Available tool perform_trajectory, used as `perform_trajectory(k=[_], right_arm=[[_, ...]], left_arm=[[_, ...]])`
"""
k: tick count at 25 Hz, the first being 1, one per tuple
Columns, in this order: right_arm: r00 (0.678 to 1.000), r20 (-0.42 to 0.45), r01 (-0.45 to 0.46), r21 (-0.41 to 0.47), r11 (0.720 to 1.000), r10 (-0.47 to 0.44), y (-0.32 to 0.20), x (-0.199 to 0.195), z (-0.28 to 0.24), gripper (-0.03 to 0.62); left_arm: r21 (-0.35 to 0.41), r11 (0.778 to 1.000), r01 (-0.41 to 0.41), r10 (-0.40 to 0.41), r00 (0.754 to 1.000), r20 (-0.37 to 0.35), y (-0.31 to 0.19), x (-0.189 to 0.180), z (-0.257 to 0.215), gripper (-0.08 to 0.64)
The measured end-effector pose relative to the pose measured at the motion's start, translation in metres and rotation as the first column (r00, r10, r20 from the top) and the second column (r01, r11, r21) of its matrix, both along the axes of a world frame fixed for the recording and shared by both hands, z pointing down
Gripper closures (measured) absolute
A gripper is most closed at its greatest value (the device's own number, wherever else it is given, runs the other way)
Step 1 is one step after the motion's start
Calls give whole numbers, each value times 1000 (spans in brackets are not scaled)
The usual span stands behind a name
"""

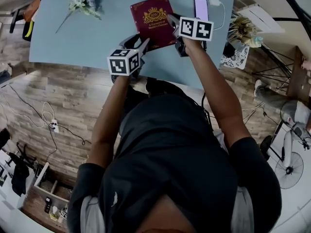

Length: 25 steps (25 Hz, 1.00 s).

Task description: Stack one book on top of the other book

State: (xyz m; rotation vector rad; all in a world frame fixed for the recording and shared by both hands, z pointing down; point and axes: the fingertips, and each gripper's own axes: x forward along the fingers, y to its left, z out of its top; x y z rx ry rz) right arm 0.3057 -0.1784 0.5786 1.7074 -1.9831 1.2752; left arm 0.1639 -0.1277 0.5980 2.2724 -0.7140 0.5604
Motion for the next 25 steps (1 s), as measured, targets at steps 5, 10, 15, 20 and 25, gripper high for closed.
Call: perform_trajectory(k=[5,10,15,20,25], right_arm=[[999,-19,29,-37,999,-29,-12,7,15,512],[997,-48,64,-47,997,-66,-21,15,21,511],[992,-76,96,-48,994,-99,-27,19,23,511],[984,-126,119,-53,991,-125,-31,24,24,511],[984,-131,108,-74,991,-117,-31,28,27,509]], left_arm=[[-22,1000,14,-14,1000,-18,-1,9,7,312],[-20,1000,16,-17,999,-35,-5,19,7,313],[-17,1000,5,-5,999,-49,-7,25,5,313],[-32,999,-13,11,999,-44,-8,32,9,311],[-48,996,-79,78,997,-20,-4,41,18,312]])
